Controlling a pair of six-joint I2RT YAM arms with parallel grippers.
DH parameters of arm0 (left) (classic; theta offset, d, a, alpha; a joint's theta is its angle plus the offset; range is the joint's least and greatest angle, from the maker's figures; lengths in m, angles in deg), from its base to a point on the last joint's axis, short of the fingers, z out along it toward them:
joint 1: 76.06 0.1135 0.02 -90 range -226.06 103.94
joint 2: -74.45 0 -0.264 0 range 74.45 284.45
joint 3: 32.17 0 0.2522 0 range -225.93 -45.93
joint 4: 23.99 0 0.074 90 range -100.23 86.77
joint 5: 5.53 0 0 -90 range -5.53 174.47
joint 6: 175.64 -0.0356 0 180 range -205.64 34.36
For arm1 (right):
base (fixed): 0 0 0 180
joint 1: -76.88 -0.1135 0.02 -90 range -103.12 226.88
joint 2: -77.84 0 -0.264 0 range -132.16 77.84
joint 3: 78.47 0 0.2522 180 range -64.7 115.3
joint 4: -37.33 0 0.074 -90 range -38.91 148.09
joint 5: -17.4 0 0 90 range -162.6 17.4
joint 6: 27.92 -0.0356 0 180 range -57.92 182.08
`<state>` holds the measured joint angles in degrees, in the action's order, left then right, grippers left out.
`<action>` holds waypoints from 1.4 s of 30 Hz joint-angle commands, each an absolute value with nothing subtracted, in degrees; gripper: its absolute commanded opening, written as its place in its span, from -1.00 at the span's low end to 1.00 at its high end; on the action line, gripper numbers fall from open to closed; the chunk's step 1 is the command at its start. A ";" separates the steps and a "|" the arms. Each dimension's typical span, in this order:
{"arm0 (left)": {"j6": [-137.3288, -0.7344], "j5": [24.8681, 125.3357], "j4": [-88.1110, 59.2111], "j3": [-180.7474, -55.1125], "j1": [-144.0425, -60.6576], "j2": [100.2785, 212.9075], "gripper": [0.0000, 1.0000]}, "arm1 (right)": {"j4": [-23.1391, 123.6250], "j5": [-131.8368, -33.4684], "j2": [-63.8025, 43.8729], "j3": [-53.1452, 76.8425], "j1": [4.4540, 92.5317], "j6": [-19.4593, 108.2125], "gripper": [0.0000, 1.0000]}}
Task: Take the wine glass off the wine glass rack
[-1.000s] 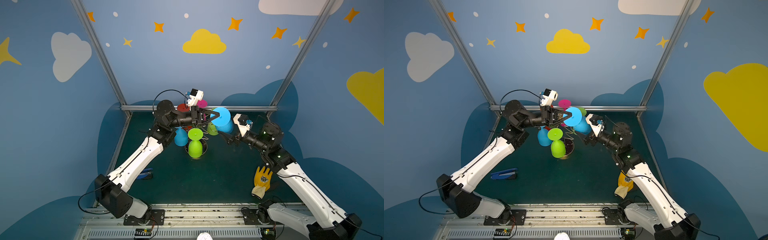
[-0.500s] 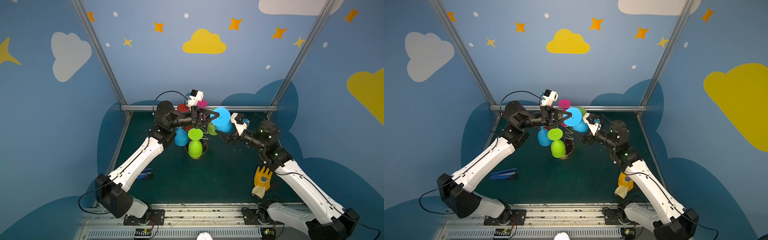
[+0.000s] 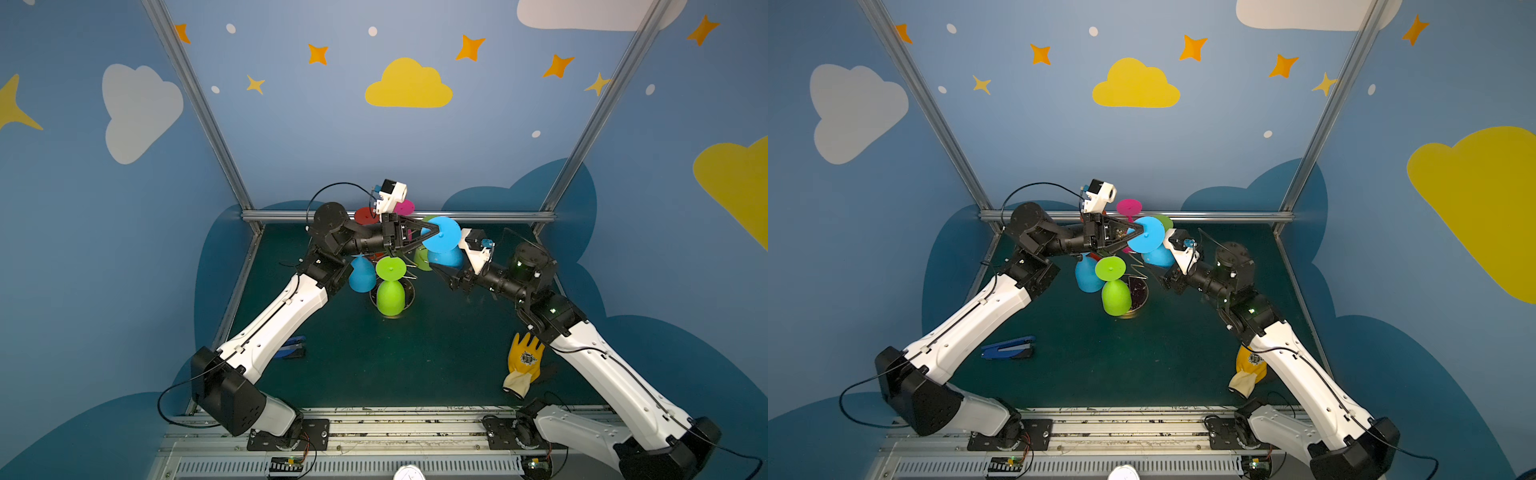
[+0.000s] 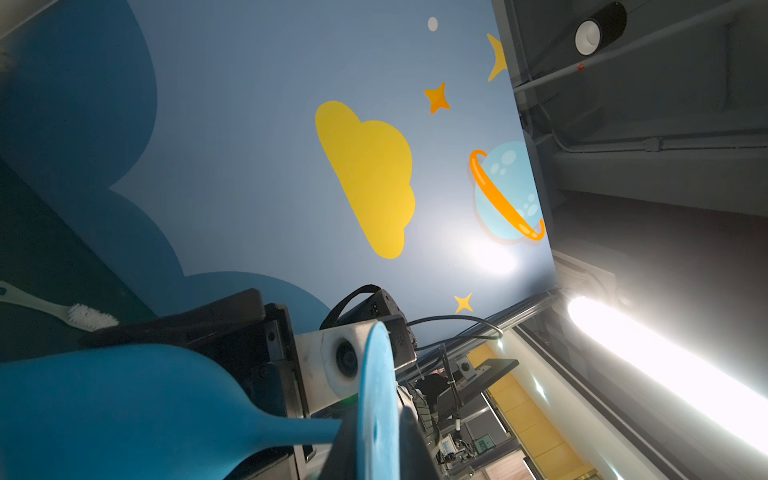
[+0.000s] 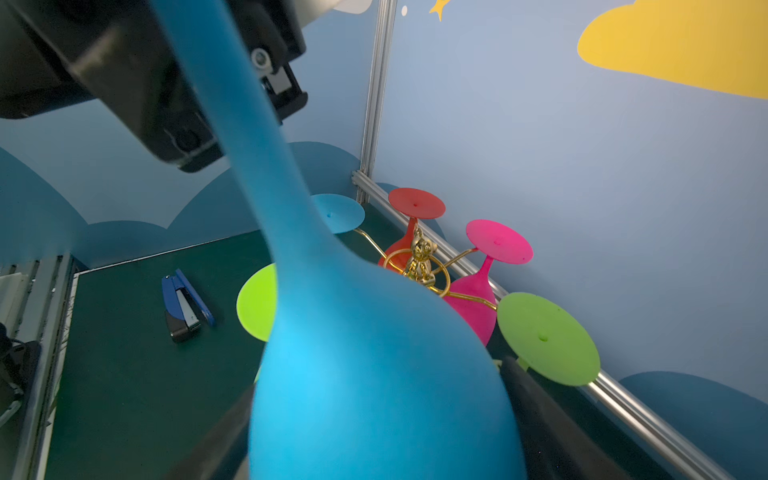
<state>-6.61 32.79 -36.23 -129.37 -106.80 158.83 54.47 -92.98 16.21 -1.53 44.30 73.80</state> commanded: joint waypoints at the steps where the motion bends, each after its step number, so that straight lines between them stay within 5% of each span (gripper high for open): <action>1: -9.78 32.91 -37.00 -129.90 -105.93 158.00 -0.19 | 59.90 -90.47 18.14 1.65 43.96 70.82 -0.04; 4: -17.35 34.84 -30.14 -130.05 -105.22 156.67 0.50 | 66.42 -88.34 19.00 3.63 43.92 69.05 -0.10; 8: -34.81 42.19 -17.84 -130.46 -104.80 153.70 0.60 | 74.50 -85.96 20.56 6.13 43.99 66.51 -0.20; 13: -57.81 55.52 -10.69 -130.34 -105.44 151.19 0.57 | 84.58 -82.73 20.63 10.62 43.92 63.68 -0.29; 20: -86.10 69.67 -18.43 -125.36 -107.89 150.20 0.49 | 99.40 -78.23 16.97 20.14 43.92 59.41 -0.38; 30: -103.21 62.34 -27.83 -122.41 -109.63 152.96 0.14 | 106.92 -77.15 12.71 27.52 43.92 56.93 -0.47; 42: -111.48 56.20 -33.08 -120.40 -111.64 154.48 0.13 | 106.09 -79.31 7.99 29.36 43.17 55.92 -0.57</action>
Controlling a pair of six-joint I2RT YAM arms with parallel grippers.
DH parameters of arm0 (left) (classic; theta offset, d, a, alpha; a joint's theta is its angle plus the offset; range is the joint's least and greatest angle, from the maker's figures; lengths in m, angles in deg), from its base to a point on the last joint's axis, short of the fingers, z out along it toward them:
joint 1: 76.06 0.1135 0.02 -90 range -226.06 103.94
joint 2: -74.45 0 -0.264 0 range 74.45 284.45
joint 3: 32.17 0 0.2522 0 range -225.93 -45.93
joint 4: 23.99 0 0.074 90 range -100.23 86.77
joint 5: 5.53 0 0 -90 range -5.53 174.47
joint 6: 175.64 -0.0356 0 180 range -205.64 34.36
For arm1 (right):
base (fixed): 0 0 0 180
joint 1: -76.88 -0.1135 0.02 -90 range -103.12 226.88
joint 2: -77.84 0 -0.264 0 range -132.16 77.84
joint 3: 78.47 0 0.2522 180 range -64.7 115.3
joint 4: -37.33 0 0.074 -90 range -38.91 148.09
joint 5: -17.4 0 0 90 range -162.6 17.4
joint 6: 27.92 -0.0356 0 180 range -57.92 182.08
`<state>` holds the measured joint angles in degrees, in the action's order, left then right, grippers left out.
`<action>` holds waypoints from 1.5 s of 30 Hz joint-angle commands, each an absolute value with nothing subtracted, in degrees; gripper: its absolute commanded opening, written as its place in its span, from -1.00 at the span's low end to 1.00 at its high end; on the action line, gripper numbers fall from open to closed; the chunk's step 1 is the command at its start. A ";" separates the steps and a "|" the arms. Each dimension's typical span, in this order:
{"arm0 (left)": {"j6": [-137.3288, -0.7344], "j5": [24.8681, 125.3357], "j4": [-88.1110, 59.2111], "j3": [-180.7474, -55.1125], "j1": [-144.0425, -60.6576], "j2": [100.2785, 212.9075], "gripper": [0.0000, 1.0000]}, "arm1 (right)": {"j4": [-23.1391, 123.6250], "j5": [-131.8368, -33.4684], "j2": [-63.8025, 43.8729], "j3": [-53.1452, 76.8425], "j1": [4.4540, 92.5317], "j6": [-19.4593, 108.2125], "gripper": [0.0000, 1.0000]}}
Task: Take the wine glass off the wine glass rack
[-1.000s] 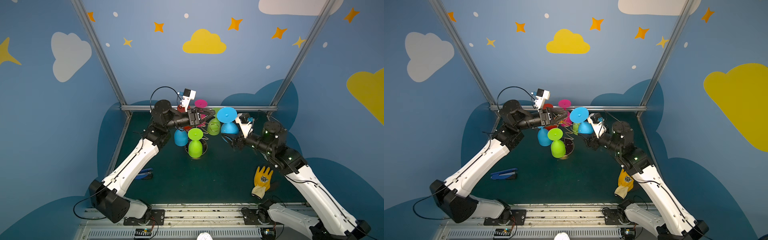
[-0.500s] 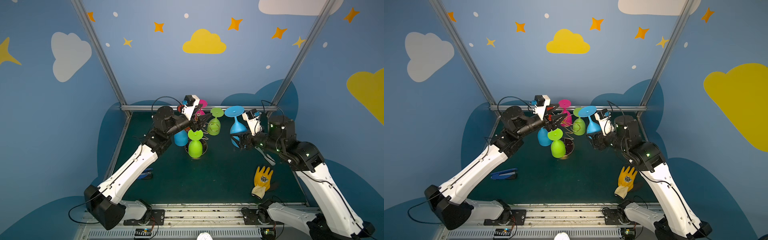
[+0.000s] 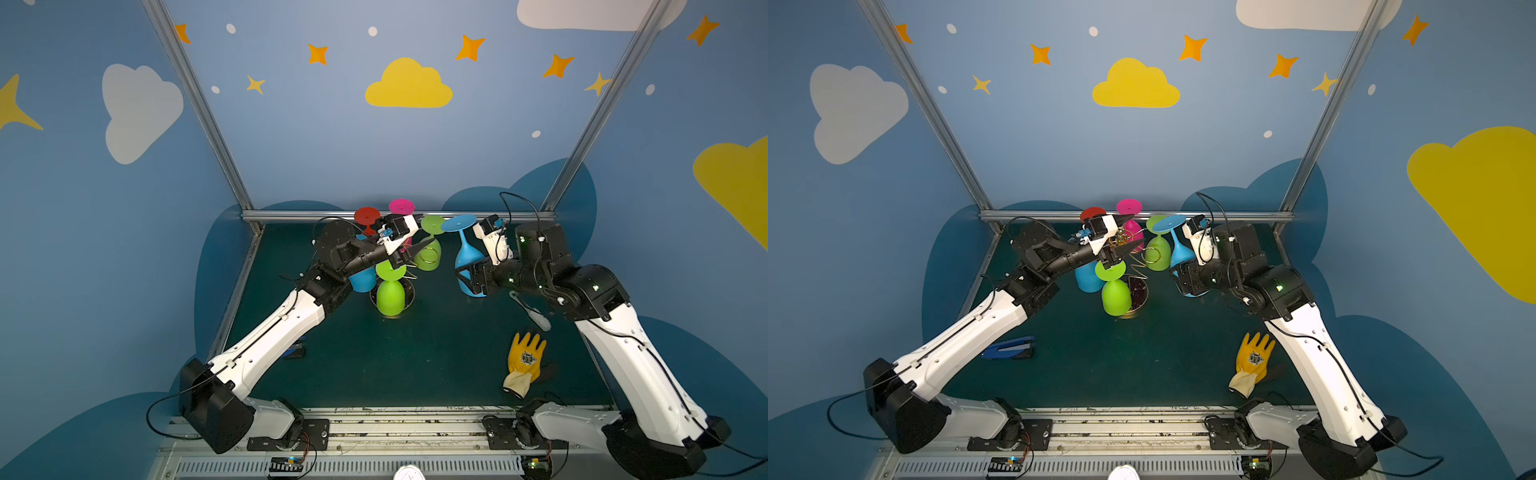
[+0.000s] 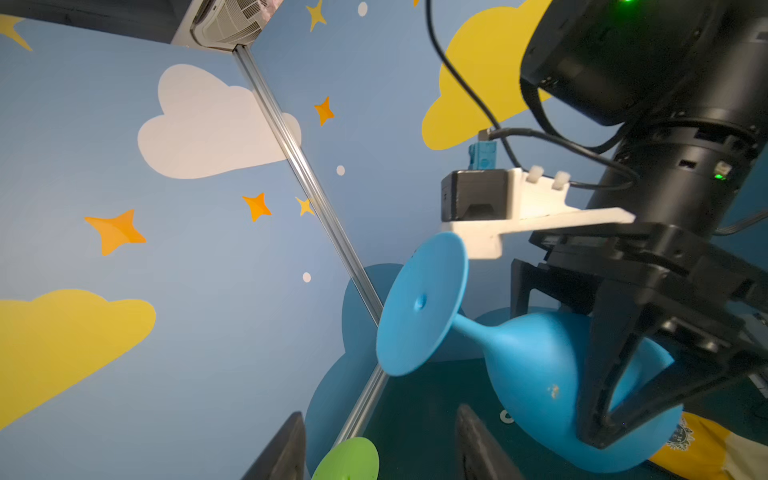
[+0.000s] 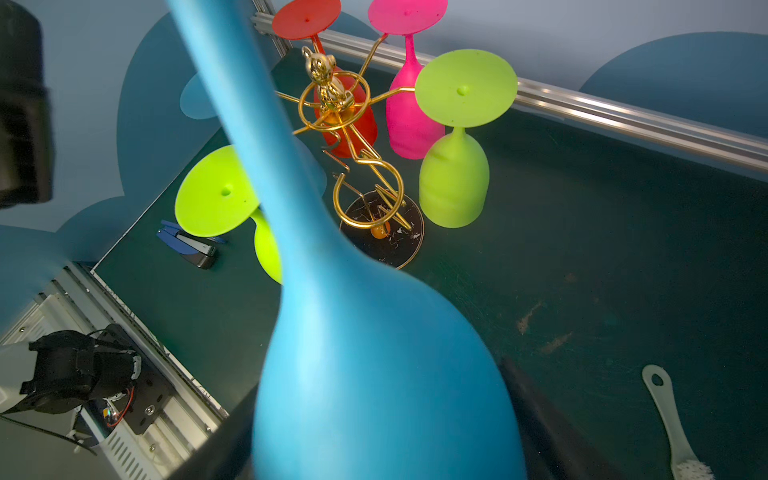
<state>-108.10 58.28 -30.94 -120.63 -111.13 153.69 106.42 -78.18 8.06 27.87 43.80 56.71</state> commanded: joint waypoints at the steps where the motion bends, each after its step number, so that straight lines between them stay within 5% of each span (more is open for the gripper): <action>1: -112.16 56.06 -33.08 -120.50 -111.92 154.77 0.13 | 105.81 -79.60 7.72 29.26 43.00 55.76 -0.58; 11: -114.33 57.33 -32.95 -122.13 -113.00 157.08 0.02 | 105.75 -80.25 6.35 29.17 39.93 54.82 -0.67; 21: -114.84 58.37 -33.80 -122.04 -112.97 156.81 -0.35 | 105.76 -79.96 6.14 27.59 37.95 53.58 -0.71; 26: -114.91 58.67 -33.68 -121.80 -112.99 156.24 -0.94 | 105.67 -80.11 6.29 27.15 37.51 53.02 -0.66; 30: -113.84 59.55 -34.82 -121.07 -113.06 155.84 -0.94 | 105.53 -80.16 6.72 26.73 37.42 52.40 -0.45; 34: -111.71 61.88 -34.37 -120.91 -113.06 155.26 -0.94 | 101.91 -80.11 9.35 24.29 37.50 51.47 0.16; 37: -108.66 64.68 -33.45 -120.89 -113.02 154.89 -0.94 | 98.68 -79.73 11.98 22.48 37.82 50.89 0.44; 45: -99.31 68.98 -28.03 -121.63 -112.66 154.04 -0.94 | 87.03 -83.83 21.48 15.69 39.77 49.66 0.68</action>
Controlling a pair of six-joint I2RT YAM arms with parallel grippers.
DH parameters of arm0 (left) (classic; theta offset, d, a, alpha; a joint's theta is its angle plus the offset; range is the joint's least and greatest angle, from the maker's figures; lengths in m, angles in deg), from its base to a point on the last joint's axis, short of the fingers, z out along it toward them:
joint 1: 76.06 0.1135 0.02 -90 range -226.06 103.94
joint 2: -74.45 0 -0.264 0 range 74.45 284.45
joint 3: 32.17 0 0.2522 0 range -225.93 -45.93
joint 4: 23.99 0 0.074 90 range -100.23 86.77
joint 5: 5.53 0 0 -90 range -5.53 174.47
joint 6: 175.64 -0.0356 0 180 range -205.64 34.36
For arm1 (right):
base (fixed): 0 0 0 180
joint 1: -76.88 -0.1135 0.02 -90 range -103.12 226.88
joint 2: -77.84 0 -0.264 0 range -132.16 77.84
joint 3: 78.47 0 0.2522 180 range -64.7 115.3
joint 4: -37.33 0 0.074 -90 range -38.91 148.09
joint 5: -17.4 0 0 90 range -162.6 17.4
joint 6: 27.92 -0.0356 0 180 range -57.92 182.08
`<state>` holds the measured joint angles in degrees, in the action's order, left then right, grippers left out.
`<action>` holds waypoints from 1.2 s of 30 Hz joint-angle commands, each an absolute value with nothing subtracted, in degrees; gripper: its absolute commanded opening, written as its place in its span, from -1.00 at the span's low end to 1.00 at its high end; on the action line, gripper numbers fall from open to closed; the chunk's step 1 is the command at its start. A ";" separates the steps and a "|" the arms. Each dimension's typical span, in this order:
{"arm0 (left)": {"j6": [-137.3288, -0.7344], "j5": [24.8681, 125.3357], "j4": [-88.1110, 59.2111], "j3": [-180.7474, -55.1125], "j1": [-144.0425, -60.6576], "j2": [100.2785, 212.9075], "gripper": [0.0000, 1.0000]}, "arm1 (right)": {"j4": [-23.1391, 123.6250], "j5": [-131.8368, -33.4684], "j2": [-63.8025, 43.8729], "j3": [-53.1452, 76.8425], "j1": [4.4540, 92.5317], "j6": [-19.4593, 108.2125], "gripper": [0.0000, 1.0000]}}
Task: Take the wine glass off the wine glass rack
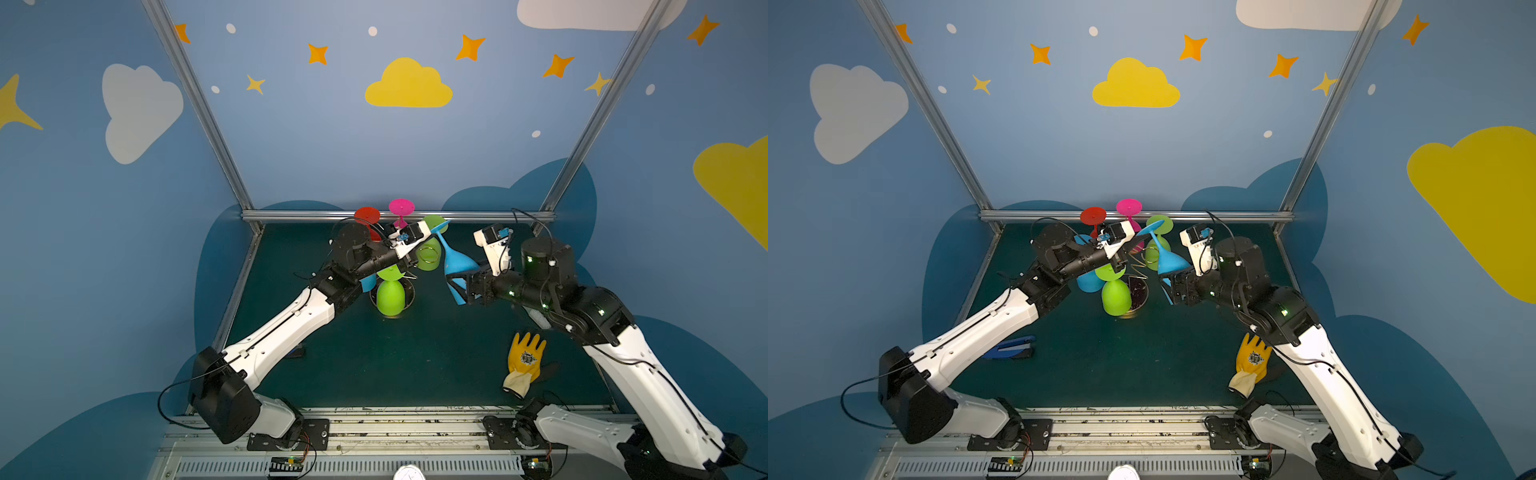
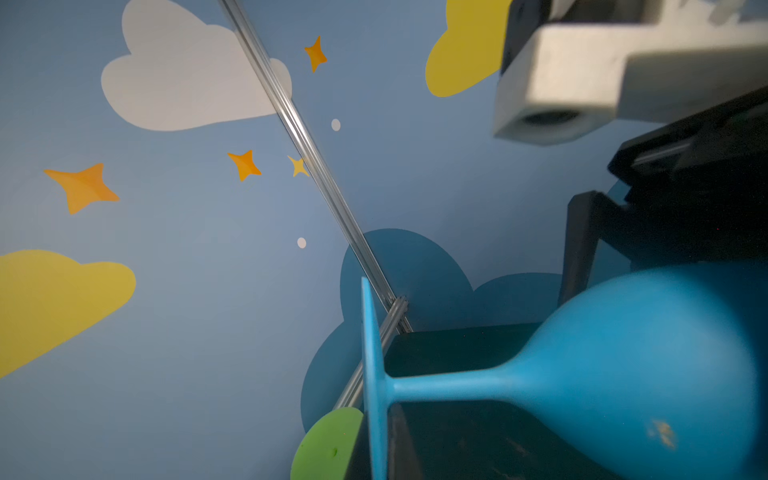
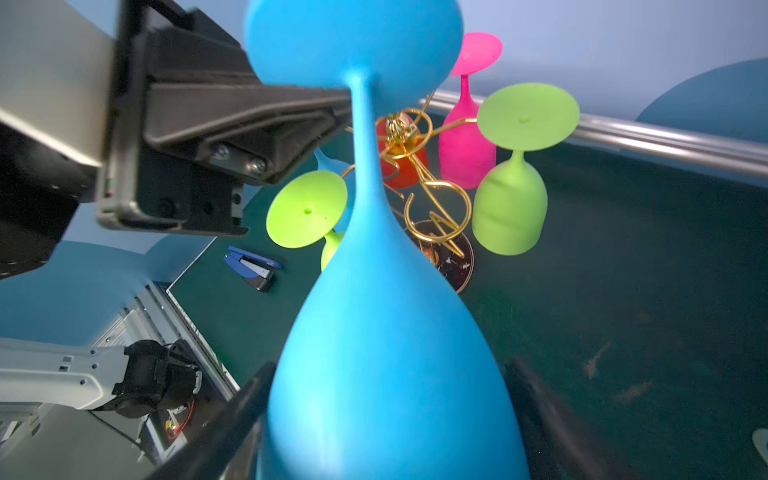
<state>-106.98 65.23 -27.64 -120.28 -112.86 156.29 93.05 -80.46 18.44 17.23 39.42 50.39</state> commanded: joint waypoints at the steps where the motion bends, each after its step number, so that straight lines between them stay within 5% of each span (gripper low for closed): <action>1: -98.02 69.05 -27.87 -121.22 -112.54 153.69 -0.94 | 85.83 -84.33 22.80 14.85 40.24 49.38 0.69; 22: -88.61 65.92 -30.08 -116.52 -110.55 150.62 -0.94 | 81.15 -81.47 37.17 6.31 44.53 45.57 0.62; 36: -85.78 61.17 -30.54 -115.37 -110.19 149.14 -0.94 | 75.35 -83.30 32.53 5.64 46.99 44.27 0.16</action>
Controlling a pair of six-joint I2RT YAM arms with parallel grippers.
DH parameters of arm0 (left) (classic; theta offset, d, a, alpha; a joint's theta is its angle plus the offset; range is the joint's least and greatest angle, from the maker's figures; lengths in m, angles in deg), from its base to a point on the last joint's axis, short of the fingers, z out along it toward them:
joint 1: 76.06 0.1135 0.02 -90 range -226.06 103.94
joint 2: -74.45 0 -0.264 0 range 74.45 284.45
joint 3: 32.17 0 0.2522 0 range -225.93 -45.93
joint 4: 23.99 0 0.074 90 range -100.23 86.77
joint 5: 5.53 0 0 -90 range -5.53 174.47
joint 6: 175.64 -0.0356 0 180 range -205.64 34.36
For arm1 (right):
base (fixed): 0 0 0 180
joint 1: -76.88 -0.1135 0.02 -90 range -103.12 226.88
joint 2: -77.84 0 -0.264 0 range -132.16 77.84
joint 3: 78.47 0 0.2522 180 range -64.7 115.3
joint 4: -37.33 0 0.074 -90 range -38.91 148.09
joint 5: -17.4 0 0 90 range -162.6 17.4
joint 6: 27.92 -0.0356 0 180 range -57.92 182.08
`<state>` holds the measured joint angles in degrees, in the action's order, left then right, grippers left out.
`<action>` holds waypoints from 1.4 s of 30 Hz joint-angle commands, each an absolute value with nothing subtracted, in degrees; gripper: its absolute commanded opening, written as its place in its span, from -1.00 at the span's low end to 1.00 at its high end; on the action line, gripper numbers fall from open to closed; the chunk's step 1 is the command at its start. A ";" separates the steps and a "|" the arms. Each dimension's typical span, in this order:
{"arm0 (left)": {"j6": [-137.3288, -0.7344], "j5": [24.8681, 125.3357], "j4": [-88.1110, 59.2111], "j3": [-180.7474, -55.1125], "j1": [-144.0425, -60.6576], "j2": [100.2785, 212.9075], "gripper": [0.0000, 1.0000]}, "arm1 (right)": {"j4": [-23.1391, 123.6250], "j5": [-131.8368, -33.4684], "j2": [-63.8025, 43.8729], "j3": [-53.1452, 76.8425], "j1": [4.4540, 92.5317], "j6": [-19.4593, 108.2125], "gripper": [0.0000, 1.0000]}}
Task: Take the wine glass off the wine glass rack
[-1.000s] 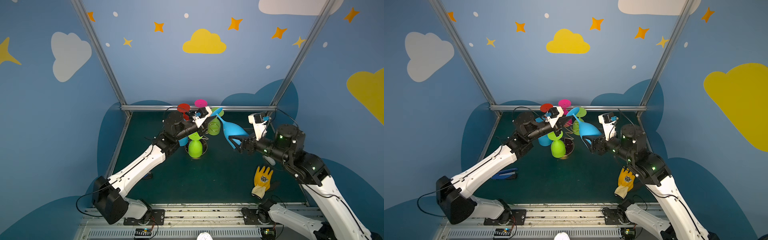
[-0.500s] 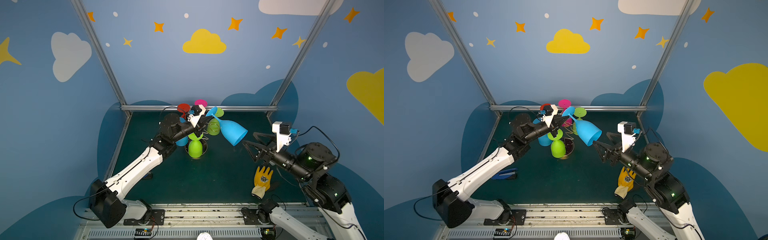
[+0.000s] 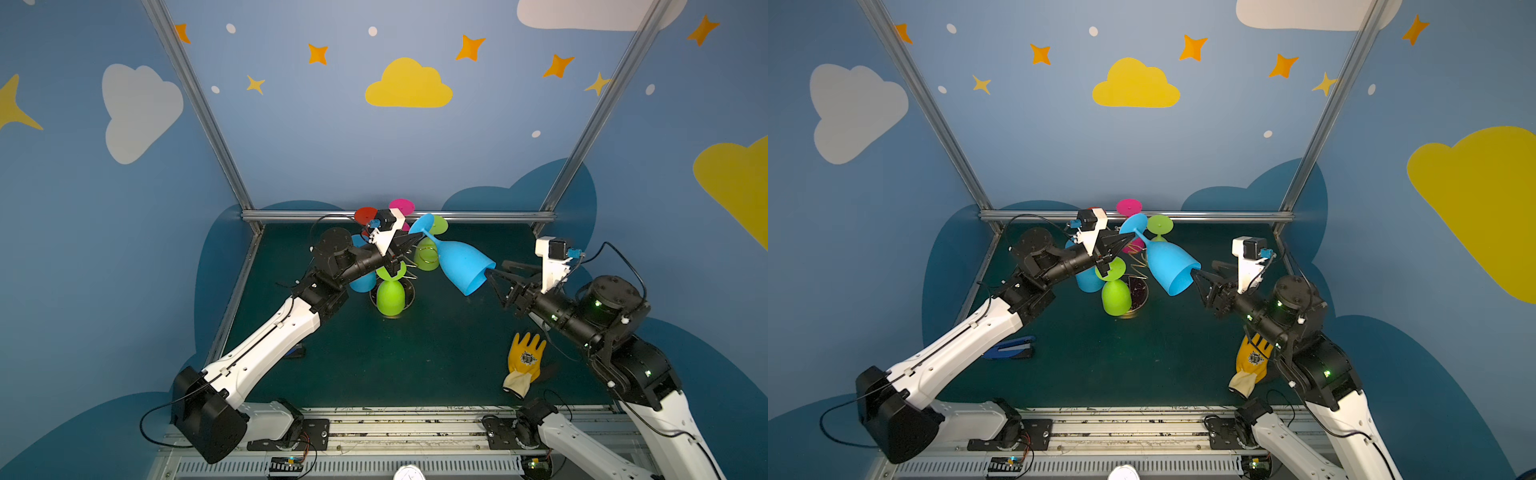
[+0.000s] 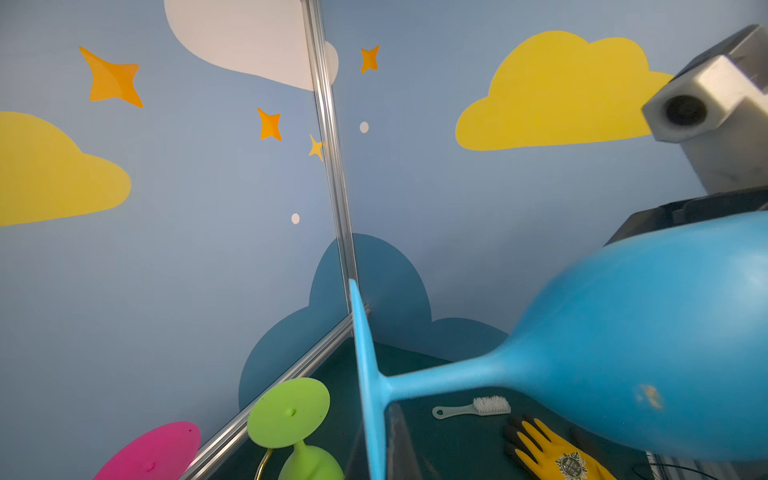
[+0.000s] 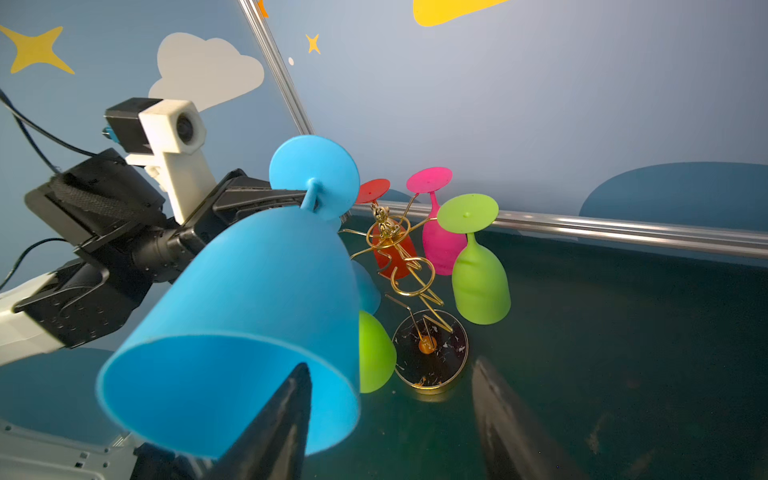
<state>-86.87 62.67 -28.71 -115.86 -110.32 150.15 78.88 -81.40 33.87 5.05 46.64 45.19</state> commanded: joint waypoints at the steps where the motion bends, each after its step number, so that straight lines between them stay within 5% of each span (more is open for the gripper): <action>1: -85.77 61.18 -30.60 -115.36 -110.16 149.20 -0.94 | 74.61 -84.31 31.80 5.73 47.01 43.86 0.11; 12: -86.51 63.16 -29.96 -115.10 -110.21 150.04 -0.78 | 72.07 -86.80 27.69 6.94 47.08 39.75 -1.00; 16: -86.91 64.59 -29.84 -114.75 -110.15 149.84 -0.54 | 73.50 -86.10 27.72 8.06 47.05 39.40 -1.00; 23: -88.87 74.61 -24.25 -113.58 -109.90 145.20 0.32 | 78.85 -82.13 28.86 11.94 47.51 42.31 -1.00; 37: -88.98 94.43 -8.48 -98.76 -101.47 114.53 0.96 | 110.00 -73.54 18.85 30.55 53.52 56.50 -1.00; 42: -88.11 96.95 -3.42 -94.70 -95.93 108.34 0.99 | 120.02 -73.85 8.17 38.34 56.77 60.58 -1.00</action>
<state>-88.75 93.80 -9.39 -96.08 -98.34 108.73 110.58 -74.99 13.17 35.50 55.55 56.67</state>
